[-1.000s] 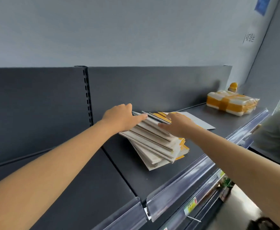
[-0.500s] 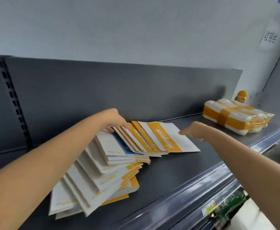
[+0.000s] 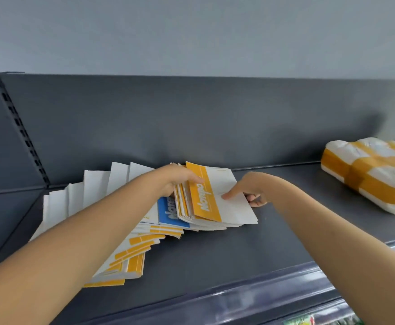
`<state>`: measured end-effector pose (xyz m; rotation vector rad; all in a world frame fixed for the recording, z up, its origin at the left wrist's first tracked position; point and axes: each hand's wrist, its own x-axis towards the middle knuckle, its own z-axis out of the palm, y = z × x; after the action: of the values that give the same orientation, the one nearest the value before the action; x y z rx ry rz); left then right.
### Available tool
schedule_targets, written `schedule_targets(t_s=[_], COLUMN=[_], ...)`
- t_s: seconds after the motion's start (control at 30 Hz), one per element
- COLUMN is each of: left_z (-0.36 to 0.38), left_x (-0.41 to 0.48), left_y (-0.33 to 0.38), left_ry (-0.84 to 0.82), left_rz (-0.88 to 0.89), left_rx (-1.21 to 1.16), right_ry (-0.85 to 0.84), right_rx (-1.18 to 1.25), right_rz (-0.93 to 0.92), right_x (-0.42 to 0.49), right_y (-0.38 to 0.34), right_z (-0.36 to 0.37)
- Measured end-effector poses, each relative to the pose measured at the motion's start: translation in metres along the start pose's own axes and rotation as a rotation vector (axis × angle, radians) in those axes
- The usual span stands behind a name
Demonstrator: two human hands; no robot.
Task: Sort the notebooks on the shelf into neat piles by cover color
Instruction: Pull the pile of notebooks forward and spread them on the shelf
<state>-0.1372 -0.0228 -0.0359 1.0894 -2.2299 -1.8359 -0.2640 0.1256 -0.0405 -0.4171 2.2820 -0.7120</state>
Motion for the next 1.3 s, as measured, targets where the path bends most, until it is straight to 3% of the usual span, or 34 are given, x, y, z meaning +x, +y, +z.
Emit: schedule_targets(t_s=[0.27,0.37,0.53,0.8,1.1,1.3], left_z=[0.016,0.006,-0.037,-0.166,-0.367,-0.453], left_x=[0.006,-0.002,-0.034,-0.102,-0.166,-0.187], left_y=[-0.001,0.01,0.033,0.001,-0.094,-0.144], left_ry=[0.09,0.064,-0.023,0.001,0.038,0.071], left_rz=[-0.052,-0.021,0.036,0.026,0.004,-0.067], left_rx=[-0.224,-0.258,-0.241,-0.104,-0.016,-0.01], right_ry=[-0.117,-0.054,-0.066,-0.021,-0.193,-0.32], right_rx=[0.165,0.235,0.545,0.522,0.563,0.504], right_rz=[-0.028,-0.1,-0.237,-0.304,-0.37,-0.313], right_x=[-0.001,-0.007,-0.047,-0.115,-0.158,-0.174], right_y=[-0.007,-0.011,-0.05,-0.134,-0.24,-0.292], right_z=[-0.001,-0.007,-0.006,0.083,0.237,0.311])
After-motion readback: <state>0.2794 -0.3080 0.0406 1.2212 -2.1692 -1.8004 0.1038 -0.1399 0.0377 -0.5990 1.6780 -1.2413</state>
